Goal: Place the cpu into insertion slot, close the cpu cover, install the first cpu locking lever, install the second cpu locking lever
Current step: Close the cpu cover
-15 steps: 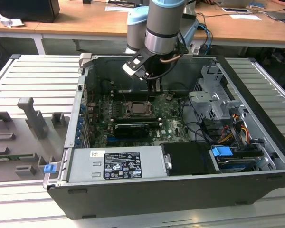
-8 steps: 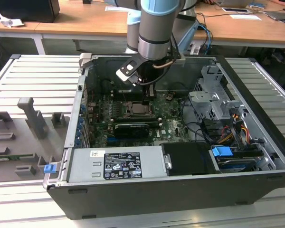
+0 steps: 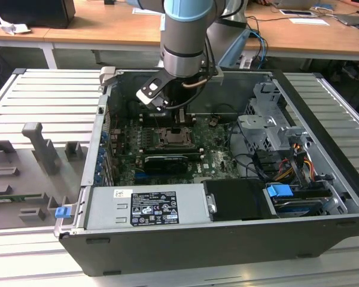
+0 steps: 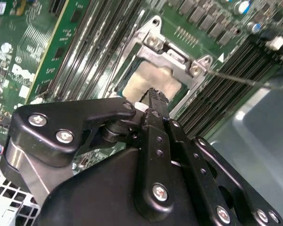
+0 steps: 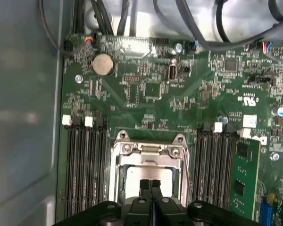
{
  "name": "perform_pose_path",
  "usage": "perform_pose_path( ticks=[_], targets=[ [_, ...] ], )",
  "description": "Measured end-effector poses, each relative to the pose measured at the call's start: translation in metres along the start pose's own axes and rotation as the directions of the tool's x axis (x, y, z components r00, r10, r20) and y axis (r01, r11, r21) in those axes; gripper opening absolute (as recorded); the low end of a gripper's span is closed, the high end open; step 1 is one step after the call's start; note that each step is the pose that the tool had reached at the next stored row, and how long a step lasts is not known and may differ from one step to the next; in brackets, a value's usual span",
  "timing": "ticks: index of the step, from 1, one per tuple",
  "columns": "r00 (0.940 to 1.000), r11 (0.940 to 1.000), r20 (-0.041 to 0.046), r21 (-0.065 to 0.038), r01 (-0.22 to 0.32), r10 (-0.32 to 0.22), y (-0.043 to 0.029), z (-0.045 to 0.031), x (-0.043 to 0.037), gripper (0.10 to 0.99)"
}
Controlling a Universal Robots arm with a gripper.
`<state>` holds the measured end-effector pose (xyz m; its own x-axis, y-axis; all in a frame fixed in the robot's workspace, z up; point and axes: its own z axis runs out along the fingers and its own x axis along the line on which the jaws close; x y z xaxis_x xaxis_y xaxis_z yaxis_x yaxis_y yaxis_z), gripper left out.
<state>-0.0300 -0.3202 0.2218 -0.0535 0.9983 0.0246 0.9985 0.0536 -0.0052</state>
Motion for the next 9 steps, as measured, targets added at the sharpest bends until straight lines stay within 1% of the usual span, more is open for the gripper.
perform_pose_path(
  ticks=[2,4,7,9],
  targets=[
    [1.0,1.0,0.0001,0.0,0.003,-0.003,-0.0066,0.0017,0.0003,0.106],
    [1.0,1.0,0.0001,-0.001,0.005,-0.005,-0.011,0.0028,0.0005,0.106],
    [1.0,1.0,-0.0001,-0.002,0.008,-0.008,-0.0163,0.0046,0.0008,0.106],
    [0.9999,0.9999,0.0002,-0.003,0.011,-0.011,-0.0187,0.0075,0.0008,0.106]
  ],
)
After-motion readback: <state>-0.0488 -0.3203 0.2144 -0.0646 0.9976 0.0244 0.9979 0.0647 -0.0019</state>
